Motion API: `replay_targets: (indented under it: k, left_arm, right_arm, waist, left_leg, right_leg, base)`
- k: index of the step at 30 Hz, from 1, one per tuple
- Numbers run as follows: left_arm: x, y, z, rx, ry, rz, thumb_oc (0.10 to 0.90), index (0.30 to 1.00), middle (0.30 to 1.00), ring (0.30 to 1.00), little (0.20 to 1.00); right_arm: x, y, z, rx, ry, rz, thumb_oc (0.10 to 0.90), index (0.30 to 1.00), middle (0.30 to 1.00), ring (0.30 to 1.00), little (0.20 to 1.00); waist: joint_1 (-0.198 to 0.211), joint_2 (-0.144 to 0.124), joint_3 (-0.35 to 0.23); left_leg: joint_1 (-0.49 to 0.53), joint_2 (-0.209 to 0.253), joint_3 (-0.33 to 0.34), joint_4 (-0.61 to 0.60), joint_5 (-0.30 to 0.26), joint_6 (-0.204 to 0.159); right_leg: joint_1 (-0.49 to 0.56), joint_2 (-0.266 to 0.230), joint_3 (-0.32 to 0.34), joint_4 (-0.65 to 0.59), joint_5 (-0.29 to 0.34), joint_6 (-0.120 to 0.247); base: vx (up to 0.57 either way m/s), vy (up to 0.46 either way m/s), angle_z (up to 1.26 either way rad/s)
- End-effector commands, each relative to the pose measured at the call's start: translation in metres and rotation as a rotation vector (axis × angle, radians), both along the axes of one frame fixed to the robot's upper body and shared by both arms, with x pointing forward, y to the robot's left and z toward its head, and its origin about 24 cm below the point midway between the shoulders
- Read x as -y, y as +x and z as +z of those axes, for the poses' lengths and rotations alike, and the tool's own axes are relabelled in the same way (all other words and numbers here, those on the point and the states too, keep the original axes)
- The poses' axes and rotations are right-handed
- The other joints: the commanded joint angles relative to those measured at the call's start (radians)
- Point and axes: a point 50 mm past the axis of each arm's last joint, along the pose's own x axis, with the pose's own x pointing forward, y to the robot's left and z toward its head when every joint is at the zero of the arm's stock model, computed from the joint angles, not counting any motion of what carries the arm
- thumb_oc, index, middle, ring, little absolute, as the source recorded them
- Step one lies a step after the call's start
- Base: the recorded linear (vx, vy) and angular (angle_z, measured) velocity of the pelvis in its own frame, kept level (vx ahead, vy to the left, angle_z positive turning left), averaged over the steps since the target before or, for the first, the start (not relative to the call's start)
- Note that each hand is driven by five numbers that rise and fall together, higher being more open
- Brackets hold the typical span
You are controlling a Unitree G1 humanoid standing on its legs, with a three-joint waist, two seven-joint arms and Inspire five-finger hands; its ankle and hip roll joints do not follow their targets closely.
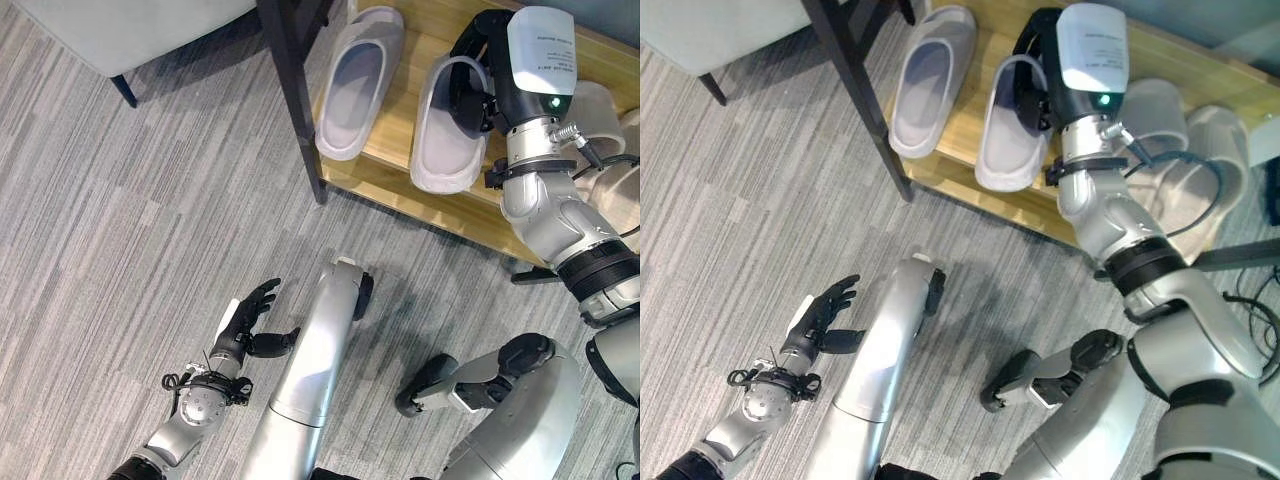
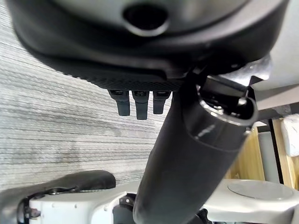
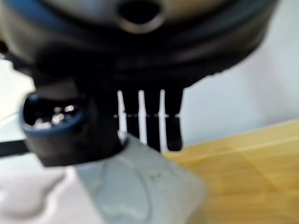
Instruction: Arrange the slippers neatly on the shoe rack.
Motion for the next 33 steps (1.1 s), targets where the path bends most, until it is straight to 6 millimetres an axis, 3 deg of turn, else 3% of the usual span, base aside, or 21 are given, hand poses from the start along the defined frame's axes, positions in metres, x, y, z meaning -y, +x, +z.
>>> replay_targets:
  k: [1,4,5,6,16,33]
  left_arm:
    - [0.024,-0.002,0.034,0.161,-0.101,-0.131,0.800,0.900,0.900,0.900,0.900]
    - [0.025,-0.002,0.034,0.156,-0.097,-0.139,0.800,0.900,0.900,0.900,0.900]
    - [0.025,-0.002,0.034,0.157,-0.098,-0.143,0.800,0.900,0.900,0.900,0.900]
    - [0.026,-0.002,0.035,0.160,-0.103,-0.148,0.800,0.900,0.900,0.900,0.900]
    - [0.032,0.003,0.038,0.175,-0.124,-0.136,0.800,0.900,0.900,0.900,0.900]
    - [0.013,0.001,0.030,0.124,-0.112,-0.057,0.800,0.900,0.900,0.900,0.900]
  right_arm:
    - [-0.010,-0.026,0.089,0.356,0.021,0.045,0.400,0.300,0.300,0.300,0.300]
    - [-0.006,-0.024,0.089,0.354,0.027,0.017,0.400,0.300,0.300,0.300,0.300]
    - [-0.002,-0.023,0.089,0.350,0.021,-0.011,0.532,0.498,0.498,0.498,0.498]
    - [-0.003,-0.022,0.088,0.352,0.025,-0.015,0.800,0.900,0.900,0.900,0.900]
    - [-0.019,-0.011,0.085,0.331,0.006,-0.045,0.800,0.900,0.900,0.900,0.900]
    - [-0.047,0.000,0.065,0.105,0.072,0.162,0.800,0.900,0.900,0.900,0.900]
  waist:
    - [0.064,0.056,-0.033]
    - [0.074,0.065,-0.033]
    - [0.079,0.067,-0.033]
    - [0.080,0.069,-0.033]
    - [0.052,0.058,-0.033]
    - [-0.002,-0.007,-0.033]
  left_leg:
    - [-0.008,0.020,-0.060,-0.025,-0.161,-0.072]
    - [-0.008,0.013,-0.074,-0.026,-0.161,-0.077]
    - [-0.008,0.012,-0.080,-0.028,-0.161,-0.078]
    - [-0.008,0.013,-0.082,-0.030,-0.162,-0.080]
    - [-0.008,0.031,-0.078,-0.028,-0.173,-0.088]
    - [-0.008,0.076,-0.035,-0.006,-0.179,-0.093]
  right_leg:
    - [0.065,-0.016,-0.012,0.080,0.008,-0.005]
    - [0.084,-0.024,-0.032,0.071,0.016,0.001]
    - [0.092,-0.027,-0.038,0.068,0.019,0.003]
    - [0.096,-0.026,-0.042,0.066,0.021,0.005]
    - [0.072,-0.013,-0.031,0.073,0.018,-0.002]
    - [-0.018,0.009,0.052,0.119,0.013,-0.011]
  base:
    - [-0.01,-0.023,0.19]
    - [0.00,-0.020,0.12]
    - [0.00,-0.024,0.11]
    - [0.00,-0.020,0.06]
    - [0.00,0.022,0.02]
    - [-0.01,0.021,-0.09]
